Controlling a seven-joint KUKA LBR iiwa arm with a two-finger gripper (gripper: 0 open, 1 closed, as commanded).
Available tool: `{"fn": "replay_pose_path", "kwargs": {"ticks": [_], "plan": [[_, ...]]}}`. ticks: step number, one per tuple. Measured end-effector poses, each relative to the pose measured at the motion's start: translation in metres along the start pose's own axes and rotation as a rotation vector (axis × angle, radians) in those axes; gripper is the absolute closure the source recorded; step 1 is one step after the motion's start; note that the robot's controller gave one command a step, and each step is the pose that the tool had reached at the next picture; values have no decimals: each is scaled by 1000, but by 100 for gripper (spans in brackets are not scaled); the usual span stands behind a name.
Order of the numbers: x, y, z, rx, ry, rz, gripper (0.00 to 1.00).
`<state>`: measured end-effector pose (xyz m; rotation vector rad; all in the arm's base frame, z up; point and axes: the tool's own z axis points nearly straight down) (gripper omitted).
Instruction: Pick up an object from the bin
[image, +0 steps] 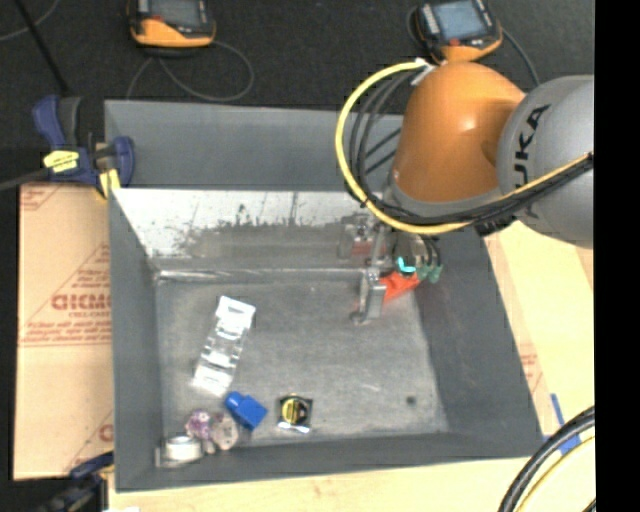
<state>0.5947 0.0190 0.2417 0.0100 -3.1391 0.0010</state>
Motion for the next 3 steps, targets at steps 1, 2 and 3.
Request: {"fn": "replay_pose_path", "kwargs": {"ticks": [1, 2, 3], "plan": [[-42, -126, 168, 2, -20, -227, 0], [-45, -141, 139, 4, -11, -456, 0], [-57, -146, 140, 4, -10, -629, 0]]}}
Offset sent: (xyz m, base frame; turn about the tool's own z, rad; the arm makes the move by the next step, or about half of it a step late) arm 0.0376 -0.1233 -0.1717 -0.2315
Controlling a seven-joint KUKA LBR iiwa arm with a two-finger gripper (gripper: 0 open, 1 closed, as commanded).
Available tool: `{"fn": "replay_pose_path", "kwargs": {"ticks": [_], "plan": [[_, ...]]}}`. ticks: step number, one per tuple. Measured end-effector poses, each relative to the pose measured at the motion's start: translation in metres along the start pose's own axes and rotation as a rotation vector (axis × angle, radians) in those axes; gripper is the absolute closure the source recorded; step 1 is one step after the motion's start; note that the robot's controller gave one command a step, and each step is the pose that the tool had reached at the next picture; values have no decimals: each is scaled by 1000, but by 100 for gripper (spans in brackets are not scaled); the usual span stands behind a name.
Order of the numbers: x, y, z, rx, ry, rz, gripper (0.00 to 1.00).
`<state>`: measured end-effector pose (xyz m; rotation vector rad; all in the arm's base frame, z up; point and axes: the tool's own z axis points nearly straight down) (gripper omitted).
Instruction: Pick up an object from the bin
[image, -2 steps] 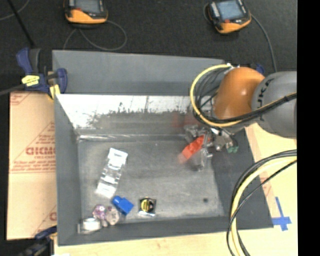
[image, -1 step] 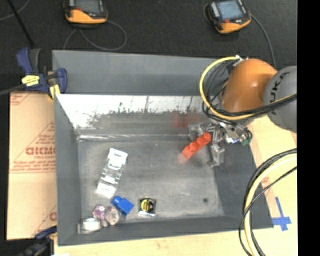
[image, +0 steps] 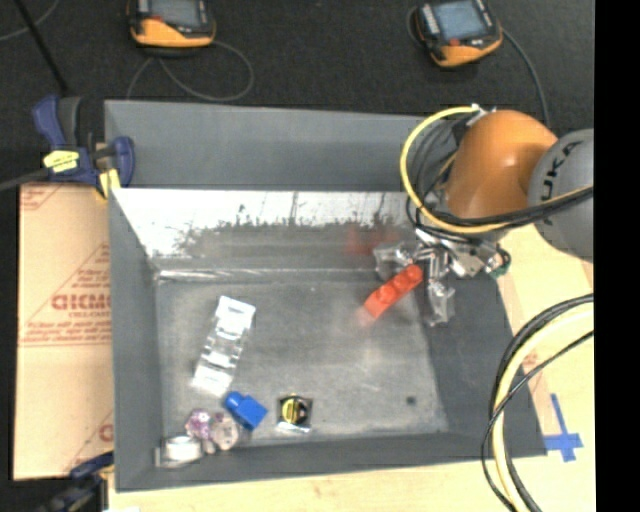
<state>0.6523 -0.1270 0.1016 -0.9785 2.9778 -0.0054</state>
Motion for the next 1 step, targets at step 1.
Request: {"fn": "replay_pose_path", "kwargs": {"ticks": [1], "plan": [[2, -8, 29, 2, -4, 52, 0]]}}
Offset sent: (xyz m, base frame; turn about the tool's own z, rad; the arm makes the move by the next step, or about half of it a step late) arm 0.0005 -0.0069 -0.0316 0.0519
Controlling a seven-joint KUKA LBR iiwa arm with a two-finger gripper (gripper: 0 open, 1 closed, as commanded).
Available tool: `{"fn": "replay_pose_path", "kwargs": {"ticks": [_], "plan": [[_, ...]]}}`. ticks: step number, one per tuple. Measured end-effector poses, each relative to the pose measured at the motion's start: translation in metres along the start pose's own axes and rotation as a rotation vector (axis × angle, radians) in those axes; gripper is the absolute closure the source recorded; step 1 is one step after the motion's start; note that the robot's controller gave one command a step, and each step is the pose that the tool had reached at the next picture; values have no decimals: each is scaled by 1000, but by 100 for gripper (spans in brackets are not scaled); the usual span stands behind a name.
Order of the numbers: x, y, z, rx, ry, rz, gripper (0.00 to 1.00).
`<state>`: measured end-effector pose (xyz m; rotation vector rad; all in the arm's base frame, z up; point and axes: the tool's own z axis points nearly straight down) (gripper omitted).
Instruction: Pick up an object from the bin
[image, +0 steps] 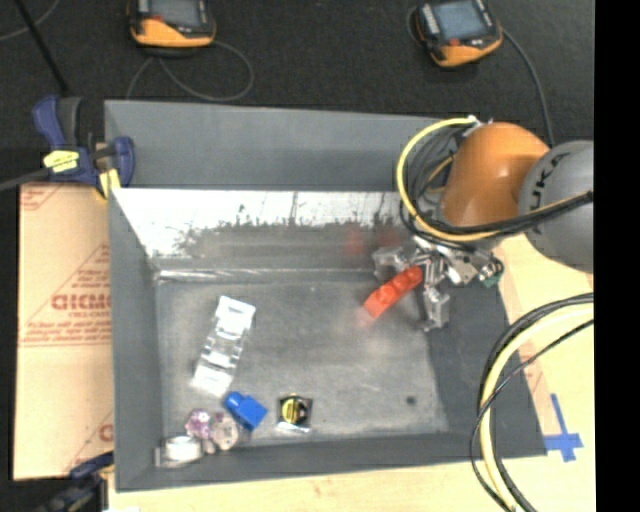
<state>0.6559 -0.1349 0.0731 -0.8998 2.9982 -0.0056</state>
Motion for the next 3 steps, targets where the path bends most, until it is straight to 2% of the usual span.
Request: {"fn": "replay_pose_path", "kwargs": {"ticks": [1, 2, 3], "plan": [[-2, -2, -3, 3, -7, 3, 0], [-2, -2, -4, 3, -9, 4, 100], [-5, -5, -79, 2, 0, 7, 100]]}}
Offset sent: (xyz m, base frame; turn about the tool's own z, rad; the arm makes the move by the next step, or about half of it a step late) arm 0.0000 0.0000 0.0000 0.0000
